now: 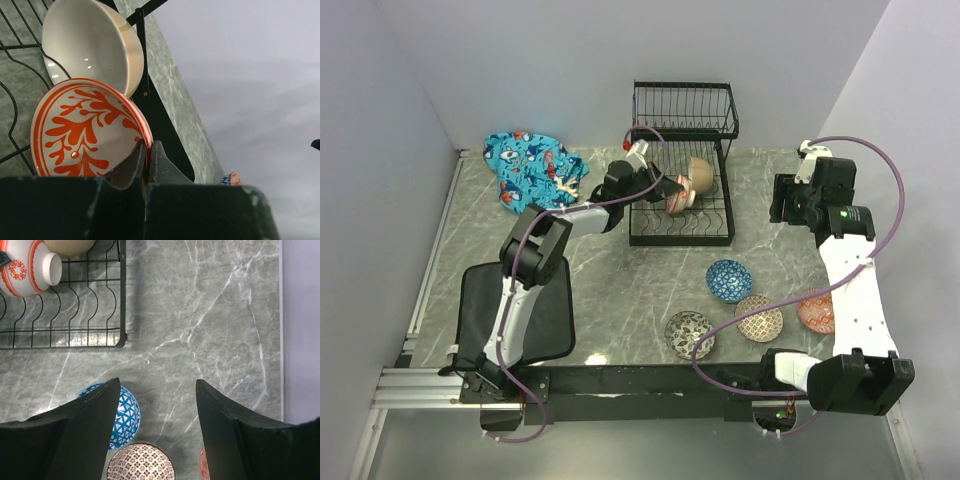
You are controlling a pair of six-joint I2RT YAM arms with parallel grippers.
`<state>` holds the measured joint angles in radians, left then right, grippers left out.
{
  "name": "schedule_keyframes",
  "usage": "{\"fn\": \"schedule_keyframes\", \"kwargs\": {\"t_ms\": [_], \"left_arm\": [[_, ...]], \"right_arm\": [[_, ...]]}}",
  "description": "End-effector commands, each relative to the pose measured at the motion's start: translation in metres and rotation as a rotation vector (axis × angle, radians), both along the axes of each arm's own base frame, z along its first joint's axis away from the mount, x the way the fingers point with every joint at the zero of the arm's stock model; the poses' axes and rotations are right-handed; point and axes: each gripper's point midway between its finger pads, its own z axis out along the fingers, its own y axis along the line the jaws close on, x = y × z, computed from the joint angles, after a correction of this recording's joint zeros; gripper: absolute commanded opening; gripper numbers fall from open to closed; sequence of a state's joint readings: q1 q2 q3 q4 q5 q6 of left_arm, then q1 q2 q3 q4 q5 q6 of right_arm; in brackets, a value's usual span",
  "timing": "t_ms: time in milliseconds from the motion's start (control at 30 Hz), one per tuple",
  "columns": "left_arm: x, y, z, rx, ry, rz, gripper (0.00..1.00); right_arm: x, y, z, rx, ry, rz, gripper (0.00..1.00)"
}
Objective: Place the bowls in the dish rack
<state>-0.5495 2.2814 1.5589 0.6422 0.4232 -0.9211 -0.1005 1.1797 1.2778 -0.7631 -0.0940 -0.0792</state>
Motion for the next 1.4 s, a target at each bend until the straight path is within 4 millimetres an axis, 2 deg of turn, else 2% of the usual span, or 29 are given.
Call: {"fn": "schedule_keyframes", "kwargs": {"t_ms": [0,200,333,433,500,767,900,1200,1233,1367], "left_arm": [[0.028,0.026,0.097,-0.05,-0.266,0.127,0.01],[0.02,0.024,0.093,-0.032,-0.377,0.101,0.01],[0.017,0.015,0.086,-0.04,-0.433,0.063,0.01],[0.015,0.007,0.072,-0.055,-0.461,0.017,0.01],[0.013,0.002,0.075,-0.062,-0.508,0.002,0.01],[0.016,-0.007,0.061,-0.072,-0.577,-0.022,0.01],[0.015,-0.009,0.062,-0.084,-0.622,-0.036,0.01],[0.004,-0.006,0.061,-0.206,-0.561,-0.103,0.01],[0.004,-0.007,0.055,-0.211,-0.543,-0.106,0.01],[0.008,-0.006,0.051,-0.238,-0.519,-0.095,0.01]], "right_arm": [[0.009,0.002,0.027,-0.01,-0.08,0.008,0.7],[0.012,0.005,0.029,-0.017,-0.078,0.02,0.7],[0.013,0.009,0.024,-0.027,-0.06,0.036,0.69],[0.013,0.013,0.023,-0.037,-0.052,0.053,0.69],[0.014,0.014,0.023,-0.047,-0.052,0.058,0.7],[0.011,0.012,0.014,-0.062,-0.022,0.057,0.7],[0.011,0.012,0.012,-0.066,-0.015,0.059,0.69],[0.019,0.014,0.013,-0.105,-0.006,0.075,0.7],[0.02,0.022,0.012,-0.109,-0.003,0.102,0.69],[0.023,0.036,0.01,-0.129,0.002,0.154,0.7]]}}
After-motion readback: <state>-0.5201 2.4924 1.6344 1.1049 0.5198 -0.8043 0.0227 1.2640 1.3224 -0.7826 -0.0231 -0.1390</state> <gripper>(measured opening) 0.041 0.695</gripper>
